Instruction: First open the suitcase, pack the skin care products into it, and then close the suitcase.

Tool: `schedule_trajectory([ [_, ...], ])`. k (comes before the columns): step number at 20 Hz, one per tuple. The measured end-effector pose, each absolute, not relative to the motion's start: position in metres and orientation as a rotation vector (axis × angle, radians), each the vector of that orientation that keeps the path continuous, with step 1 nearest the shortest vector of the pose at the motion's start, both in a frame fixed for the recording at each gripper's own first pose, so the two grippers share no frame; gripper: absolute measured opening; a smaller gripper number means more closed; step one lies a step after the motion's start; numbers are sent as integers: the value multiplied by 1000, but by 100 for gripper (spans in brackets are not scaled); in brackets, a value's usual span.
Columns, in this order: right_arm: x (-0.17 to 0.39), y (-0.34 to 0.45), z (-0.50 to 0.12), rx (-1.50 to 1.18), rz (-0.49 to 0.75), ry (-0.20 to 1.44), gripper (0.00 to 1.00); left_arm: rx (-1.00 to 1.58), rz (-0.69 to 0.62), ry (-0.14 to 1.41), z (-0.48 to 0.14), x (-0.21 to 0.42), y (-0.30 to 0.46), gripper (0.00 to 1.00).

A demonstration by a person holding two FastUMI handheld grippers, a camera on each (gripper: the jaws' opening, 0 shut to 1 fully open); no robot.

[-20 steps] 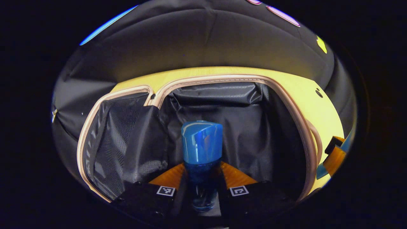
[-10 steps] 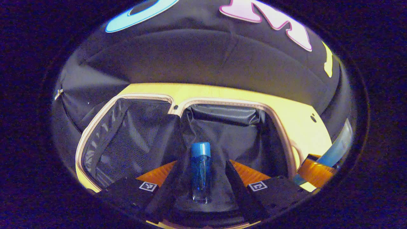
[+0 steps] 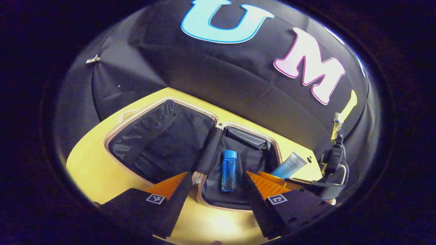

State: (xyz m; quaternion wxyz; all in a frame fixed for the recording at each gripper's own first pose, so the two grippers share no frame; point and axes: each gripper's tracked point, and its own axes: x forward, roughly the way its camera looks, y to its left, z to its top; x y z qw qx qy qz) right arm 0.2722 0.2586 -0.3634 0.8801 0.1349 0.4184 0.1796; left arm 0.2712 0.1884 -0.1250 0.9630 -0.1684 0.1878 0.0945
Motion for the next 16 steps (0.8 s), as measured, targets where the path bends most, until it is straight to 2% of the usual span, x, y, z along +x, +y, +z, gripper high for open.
schedule_trajectory([
  [1,273,258,-374,240,358,898,31,-352,201,383,-130,261,194,93],
  [2,274,253,-382,202,337,905,43,-354,212,384,-133,253,203,93],
  [3,275,256,-385,187,326,906,30,-360,227,387,-135,244,211,93],
  [4,276,257,-388,176,310,902,37,-371,236,387,-136,238,219,93],
  [8,278,263,-397,182,257,919,42,-394,283,363,-131,223,249,93],
  [9,277,264,-393,174,254,906,33,-390,297,349,-129,221,260,93],
  [10,277,265,-385,163,253,885,44,-381,313,336,-126,219,271,93],
  [11,277,268,-377,164,266,865,63,-369,334,327,-125,216,284,93],
  [13,274,266,-360,139,270,812,79,-337,392,309,-120,213,318,93],
  [14,275,264,-347,132,274,778,98,-322,425,294,-114,212,338,93],
  [16,276,260,-321,139,280,697,89,-312,477,244,-99,213,379,93],
])
